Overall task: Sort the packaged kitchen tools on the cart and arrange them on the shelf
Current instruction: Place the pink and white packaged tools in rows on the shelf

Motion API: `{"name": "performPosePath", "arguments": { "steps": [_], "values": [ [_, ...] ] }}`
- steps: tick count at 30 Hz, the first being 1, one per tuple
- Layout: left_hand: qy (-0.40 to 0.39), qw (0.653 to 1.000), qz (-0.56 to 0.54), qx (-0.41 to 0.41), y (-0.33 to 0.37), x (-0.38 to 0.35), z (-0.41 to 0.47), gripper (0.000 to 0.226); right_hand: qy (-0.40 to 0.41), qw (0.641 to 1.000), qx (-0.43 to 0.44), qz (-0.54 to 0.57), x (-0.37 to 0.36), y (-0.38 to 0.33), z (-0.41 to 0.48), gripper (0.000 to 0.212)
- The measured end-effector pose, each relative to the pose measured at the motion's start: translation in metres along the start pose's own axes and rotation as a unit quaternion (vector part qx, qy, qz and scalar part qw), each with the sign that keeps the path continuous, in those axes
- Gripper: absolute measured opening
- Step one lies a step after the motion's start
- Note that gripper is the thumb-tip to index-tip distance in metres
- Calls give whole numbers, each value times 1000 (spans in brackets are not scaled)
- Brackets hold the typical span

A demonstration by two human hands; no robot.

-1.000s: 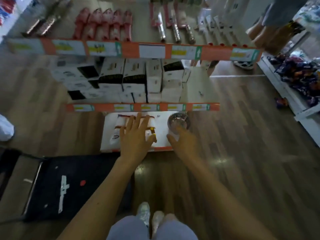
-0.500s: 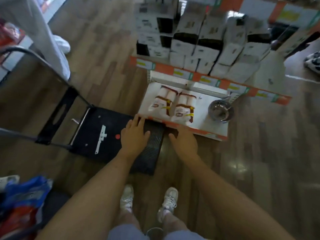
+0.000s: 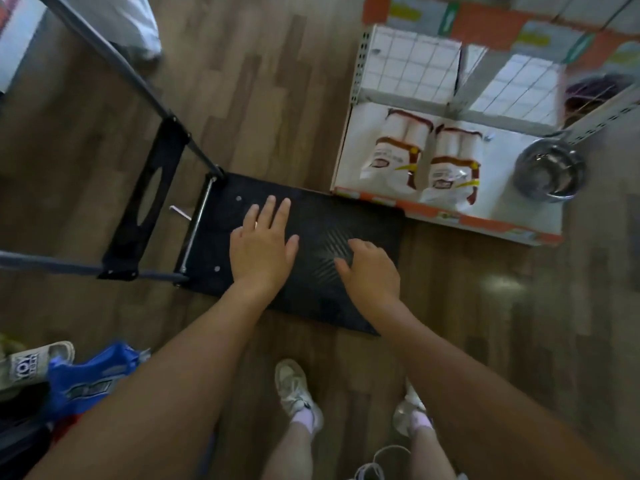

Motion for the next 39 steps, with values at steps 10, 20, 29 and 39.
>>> {"name": "performPosePath", "arguments": {
  "steps": [10, 20, 29, 39],
  "values": [
    [3, 998, -30, 47, -112, -142, 96, 60, -24, 1000, 9, -11, -181, 1, 108, 44],
    [14, 998, -39, 54, -188, -253, 146, 61, -67, 995, 49, -55, -326, -3, 174, 35],
    [-2, 999, -27, 41, -217, -311, 169, 64, -98, 995, 1, -13, -416, -5, 206, 46],
    [-38, 998, -10, 46, -221, -336, 160, 66, -127, 991, -12, -45, -433, 2, 206, 40]
  ]
}}
Point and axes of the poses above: each hand's wrist, its own z-axis towards the middle knuckle, its own x-axis out of the back of the hand, y = z × x, the point moved 5 cm from there along z, towards the middle knuckle, and after that the axes turned 13 degrees about x, right-handed, at the moved point
